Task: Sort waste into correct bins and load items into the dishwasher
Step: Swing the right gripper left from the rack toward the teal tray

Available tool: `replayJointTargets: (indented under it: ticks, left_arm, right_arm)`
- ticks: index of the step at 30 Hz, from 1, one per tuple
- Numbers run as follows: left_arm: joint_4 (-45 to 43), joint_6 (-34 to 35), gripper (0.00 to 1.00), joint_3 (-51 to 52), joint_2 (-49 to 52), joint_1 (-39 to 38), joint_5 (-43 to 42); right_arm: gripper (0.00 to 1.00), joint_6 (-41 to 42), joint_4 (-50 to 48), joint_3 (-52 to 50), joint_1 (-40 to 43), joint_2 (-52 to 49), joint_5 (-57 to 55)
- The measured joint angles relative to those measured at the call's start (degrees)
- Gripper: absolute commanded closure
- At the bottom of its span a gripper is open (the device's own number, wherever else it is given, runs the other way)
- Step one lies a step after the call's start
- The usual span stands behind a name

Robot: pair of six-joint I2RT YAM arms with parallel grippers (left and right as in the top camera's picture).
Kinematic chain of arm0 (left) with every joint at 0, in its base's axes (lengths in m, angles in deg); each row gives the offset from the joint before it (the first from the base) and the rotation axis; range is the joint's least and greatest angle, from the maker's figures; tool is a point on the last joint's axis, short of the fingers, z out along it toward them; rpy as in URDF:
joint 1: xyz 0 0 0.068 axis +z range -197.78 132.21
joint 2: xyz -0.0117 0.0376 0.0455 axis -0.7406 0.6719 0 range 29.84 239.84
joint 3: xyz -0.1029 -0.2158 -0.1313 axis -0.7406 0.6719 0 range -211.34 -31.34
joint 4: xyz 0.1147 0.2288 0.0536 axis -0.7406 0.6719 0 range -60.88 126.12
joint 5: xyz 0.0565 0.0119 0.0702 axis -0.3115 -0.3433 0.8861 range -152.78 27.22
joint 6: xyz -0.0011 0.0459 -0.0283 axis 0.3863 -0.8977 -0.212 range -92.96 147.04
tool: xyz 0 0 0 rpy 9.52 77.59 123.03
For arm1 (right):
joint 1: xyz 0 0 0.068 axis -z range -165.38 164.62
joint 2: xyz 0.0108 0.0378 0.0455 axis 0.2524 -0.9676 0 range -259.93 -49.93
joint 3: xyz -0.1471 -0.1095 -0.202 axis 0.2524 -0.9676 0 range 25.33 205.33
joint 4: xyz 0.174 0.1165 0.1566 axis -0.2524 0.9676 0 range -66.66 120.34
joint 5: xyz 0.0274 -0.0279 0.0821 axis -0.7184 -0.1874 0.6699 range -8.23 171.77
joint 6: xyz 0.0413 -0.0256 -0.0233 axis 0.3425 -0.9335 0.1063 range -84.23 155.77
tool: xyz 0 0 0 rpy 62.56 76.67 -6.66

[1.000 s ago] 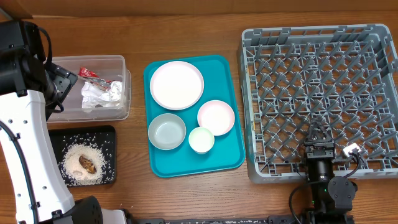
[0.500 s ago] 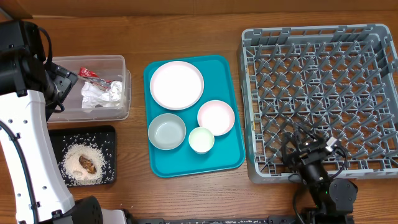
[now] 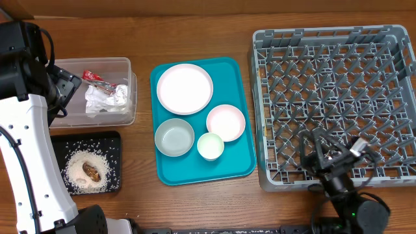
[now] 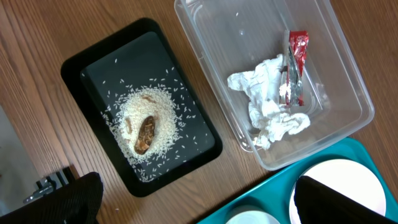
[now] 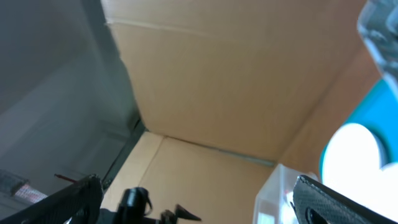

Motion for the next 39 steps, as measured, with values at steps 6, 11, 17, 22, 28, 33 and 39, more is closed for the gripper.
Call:
replayJointTargets:
  ticks: [6, 11, 17, 22, 28, 33, 39]
  left_arm:
    - [-0.02, 0.00, 0.00, 0.00, 0.00, 0.00, 0.00]
    - [-0.02, 0.00, 0.00, 0.04, 0.00, 0.00, -0.04]
    - [0.00, 0.00, 0.00, 0.09, 0.00, 0.00, -0.17]
    - [0.02, 0.00, 0.00, 0.09, 0.00, 0.00, -0.15]
    - [0.00, 0.00, 0.00, 0.09, 0.00, 0.00, -0.17]
    - [0.00, 0.00, 0.00, 0.09, 0.00, 0.00, -0.17]
    - [0.00, 0.00, 0.00, 0.09, 0.00, 0.00, -0.17]
  right_arm:
    - [0.01, -12.52, 13.38, 20.74, 0.00, -12.00, -1.05]
    - [0.01, -27.17, 32.59, 43.76, 0.00, -27.76, 0.74]
    - [0.01, -41.38, 56.43, 66.45, -0.90, -43.45, 1.46]
    - [0.01, -50.66, 68.91, 78.18, -9.62, -53.02, 0.26]
    - [0.01, -54.86, 70.55, 80.08, -31.36, -58.84, -10.64]
    - [0.01, -54.47, 69.92, 80.63, -48.48, -69.31, -25.97]
    - [0.01, -54.27, 69.68, 84.56, -54.23, -84.37, -32.35]
